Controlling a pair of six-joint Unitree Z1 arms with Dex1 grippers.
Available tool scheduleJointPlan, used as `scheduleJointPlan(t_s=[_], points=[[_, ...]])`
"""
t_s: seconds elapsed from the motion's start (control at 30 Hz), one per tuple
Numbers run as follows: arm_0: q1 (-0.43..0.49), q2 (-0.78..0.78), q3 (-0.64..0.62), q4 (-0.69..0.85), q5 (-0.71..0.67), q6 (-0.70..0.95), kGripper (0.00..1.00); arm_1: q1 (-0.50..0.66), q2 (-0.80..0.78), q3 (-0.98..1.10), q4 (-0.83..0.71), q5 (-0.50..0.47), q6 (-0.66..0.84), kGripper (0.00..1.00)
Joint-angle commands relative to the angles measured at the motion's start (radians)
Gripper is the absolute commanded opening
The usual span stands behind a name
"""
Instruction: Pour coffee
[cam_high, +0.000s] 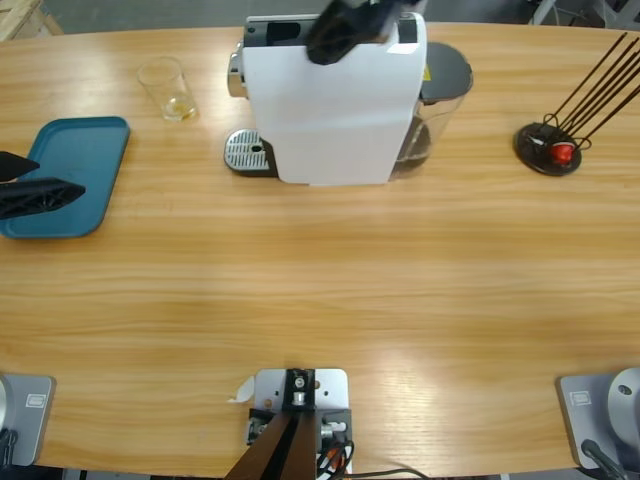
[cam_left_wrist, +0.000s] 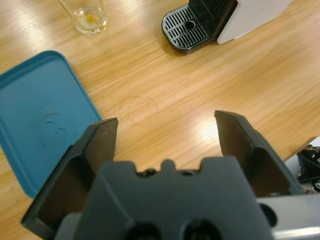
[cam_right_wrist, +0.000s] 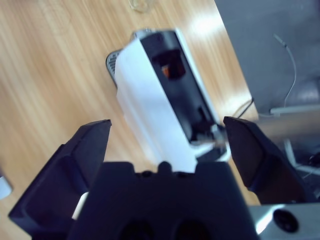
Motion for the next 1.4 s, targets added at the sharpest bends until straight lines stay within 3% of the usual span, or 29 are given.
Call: scheduleJointPlan(t_s=[0.03,0.13,0.23,0.37,0.4,0.43,0.47,0.6,0.73,0.9,0.93,0.97,1.03,1.17,1.3,1.4], points=[[-0.009,-0.007,0.039,-0.013,-0.014,0.009,0.835,0.012,-0.09,0.065,0.158,0.032,0.2,0.973],[-0.009,-0.005,0.039,-0.014,-0.018,0.009,0.835,0.033,-0.095,0.021,0.251,-0.095,0.192,0.973],[-0.009,-0.003,0.039,-0.015,-0.019,0.009,0.831,0.036,-0.165,0.016,0.338,-0.235,0.204,0.902],[-0.009,-0.008,0.039,-0.015,-0.017,0.009,0.831,0.036,-0.186,0.026,0.336,-0.169,0.228,0.9],[-0.009,-0.009,0.039,-0.015,-0.018,0.009,0.83,0.036,-0.171,0.03,0.346,-0.145,0.228,0.746],[-0.009,-0.011,0.039,-0.015,-0.019,0.009,0.83,0.036,-0.157,0.032,0.353,-0.135,0.228,0.304],[-0.009,-0.011,0.039,-0.015,-0.019,0.009,0.83,0.036,-0.15,0.04,0.353,-0.143,0.243,0.014],[-0.009,-0.006,0.039,-0.015,-0.02,0.01,0.83,0.036,-0.201,0.086,0.299,-0.161,0.338,0.0],[-0.009,-0.001,0.04,-0.015,-0.02,0.01,0.83,0.024,-0.216,0.089,0.283,-0.159,0.343,0.0],[-0.009,0.003,0.039,-0.015,-0.031,0.012,0.83,-0.003,-0.287,0.201,0.129,0.015,0.399,0.0],[-0.009,0.004,0.039,-0.015,-0.032,0.013,0.83,-0.008,-0.281,0.204,0.111,0.001,0.383,0.0],[-0.009,0.001,0.039,-0.015,-0.032,0.013,0.83,-0.008,-0.272,0.215,0.089,-0.077,0.374,0.0],[-0.009,-0.001,0.04,-0.015,-0.032,0.013,0.83,-0.002,-0.264,0.282,-0.005,-0.323,0.364,0.0],[-0.009,-0.006,0.04,-0.015,-0.032,0.012,0.83,0.019,-0.24,0.437,-0.296,-0.687,0.334,0.0],[-0.009,-0.012,0.041,-0.015,-0.031,0.012,0.83,0.06,-0.129,0.503,-0.519,-0.88,0.317,0.0],[-0.009,-0.022,0.043,-0.015,-0.03,0.01,0.83,0.142,-0.054,0.475,-0.569,-0.947,0.301,0.0]])
